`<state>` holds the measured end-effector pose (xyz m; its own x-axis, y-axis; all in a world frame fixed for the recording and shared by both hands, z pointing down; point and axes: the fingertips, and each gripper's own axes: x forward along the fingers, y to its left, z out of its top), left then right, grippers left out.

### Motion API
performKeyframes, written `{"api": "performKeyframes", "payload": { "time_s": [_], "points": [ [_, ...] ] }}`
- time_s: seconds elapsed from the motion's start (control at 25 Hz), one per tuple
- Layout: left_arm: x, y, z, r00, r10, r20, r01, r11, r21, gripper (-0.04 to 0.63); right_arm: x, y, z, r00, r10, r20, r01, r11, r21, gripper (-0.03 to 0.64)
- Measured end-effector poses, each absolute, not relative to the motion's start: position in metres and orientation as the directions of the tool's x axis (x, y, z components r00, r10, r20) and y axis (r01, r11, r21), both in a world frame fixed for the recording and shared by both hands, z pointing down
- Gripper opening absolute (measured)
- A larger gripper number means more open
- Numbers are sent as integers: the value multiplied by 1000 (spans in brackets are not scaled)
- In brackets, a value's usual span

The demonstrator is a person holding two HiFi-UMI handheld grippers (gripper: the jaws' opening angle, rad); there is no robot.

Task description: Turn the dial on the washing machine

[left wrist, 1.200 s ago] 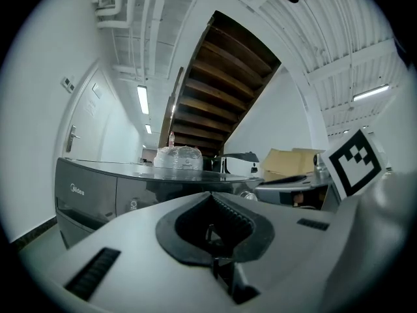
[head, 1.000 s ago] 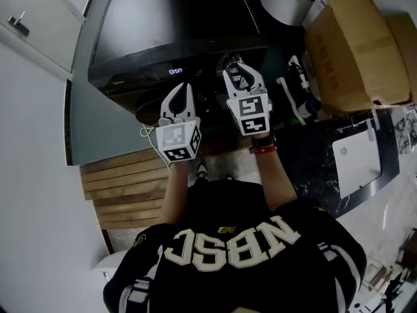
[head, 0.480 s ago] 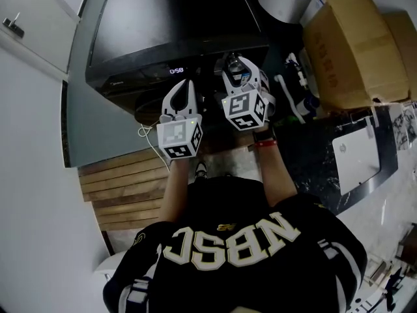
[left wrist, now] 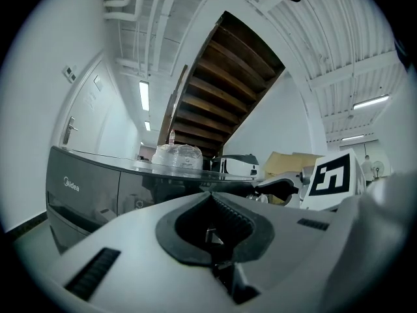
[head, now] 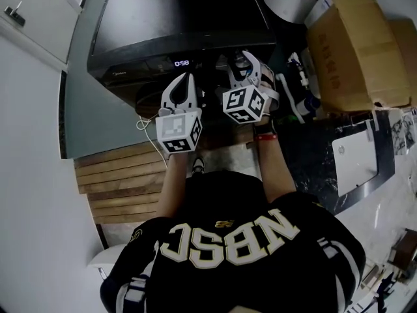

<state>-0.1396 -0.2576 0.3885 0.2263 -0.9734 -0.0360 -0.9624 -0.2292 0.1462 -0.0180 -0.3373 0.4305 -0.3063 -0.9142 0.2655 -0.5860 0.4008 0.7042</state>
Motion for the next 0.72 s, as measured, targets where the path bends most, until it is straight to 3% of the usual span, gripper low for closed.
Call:
{"api": "performKeyframes", "payload": {
  "time_s": [0.48, 0.72],
  "points": [
    [-135, -270, 388, 248, -968, -35, -957, -250, 144, 14, -19, -339, 427, -306, -921, 241, -623, 385, 681, 193],
    [-128, -273, 388, 262, -965, -34, -954, -264, 146, 14, -11, -341, 422, -350, -911, 219, -760, 413, 502, 192]
  ]
}}
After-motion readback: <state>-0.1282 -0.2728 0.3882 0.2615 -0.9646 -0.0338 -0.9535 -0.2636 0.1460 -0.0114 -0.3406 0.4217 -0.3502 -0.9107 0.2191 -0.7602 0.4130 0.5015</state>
